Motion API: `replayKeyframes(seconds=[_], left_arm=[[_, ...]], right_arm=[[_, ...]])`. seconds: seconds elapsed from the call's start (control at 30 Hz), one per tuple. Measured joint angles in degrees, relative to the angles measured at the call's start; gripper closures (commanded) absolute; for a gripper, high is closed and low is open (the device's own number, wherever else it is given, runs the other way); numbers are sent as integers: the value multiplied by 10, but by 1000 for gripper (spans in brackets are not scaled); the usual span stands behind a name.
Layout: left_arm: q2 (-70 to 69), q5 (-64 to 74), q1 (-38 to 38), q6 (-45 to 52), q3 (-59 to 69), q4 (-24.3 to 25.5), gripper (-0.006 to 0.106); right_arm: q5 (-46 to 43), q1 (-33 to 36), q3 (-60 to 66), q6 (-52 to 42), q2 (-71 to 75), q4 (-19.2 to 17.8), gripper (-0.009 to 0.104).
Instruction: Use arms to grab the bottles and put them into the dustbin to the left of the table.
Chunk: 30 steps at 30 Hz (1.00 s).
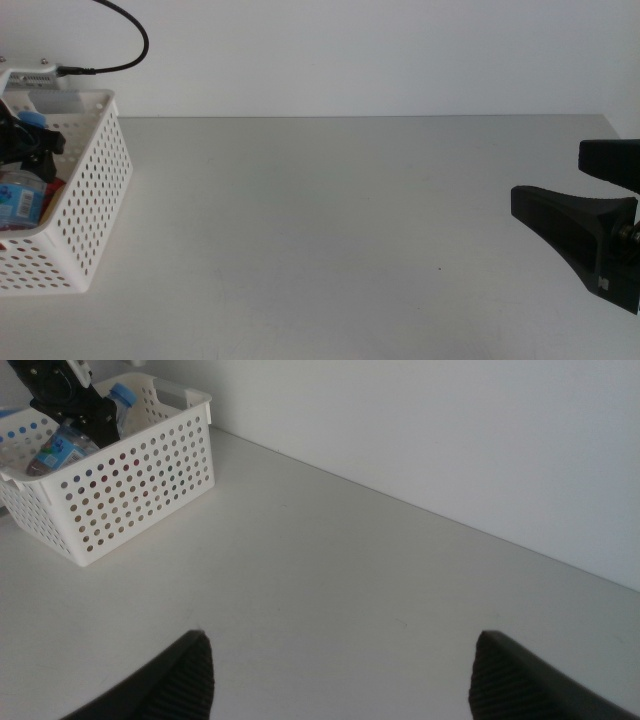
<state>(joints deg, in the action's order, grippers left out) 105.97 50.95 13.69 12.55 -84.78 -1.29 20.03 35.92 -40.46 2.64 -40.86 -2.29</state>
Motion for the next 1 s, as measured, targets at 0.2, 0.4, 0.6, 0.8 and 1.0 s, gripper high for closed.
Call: replayKeyframes(seconds=[0.2, 0.4, 0.6, 0.8, 1.0], left_arm=[[24, 0, 1, 3, -4, 1, 63], [25, 7, 1, 3, -4, 1, 7], [-42, 21, -1, 21, -4, -27, 7], [-144, 26, -27, 22, -4, -45, 7], [-230, 34, -73, 20, -4, -83, 7]], right_arm=[[0, 0, 0, 0, 0, 0, 30], [0, 0, 0, 0, 0, -1, 30], [0, 0, 0, 0, 0, -1, 30], [0, 0, 0, 0, 0, -1, 30], [0, 0, 0, 0, 0, -1, 30]])
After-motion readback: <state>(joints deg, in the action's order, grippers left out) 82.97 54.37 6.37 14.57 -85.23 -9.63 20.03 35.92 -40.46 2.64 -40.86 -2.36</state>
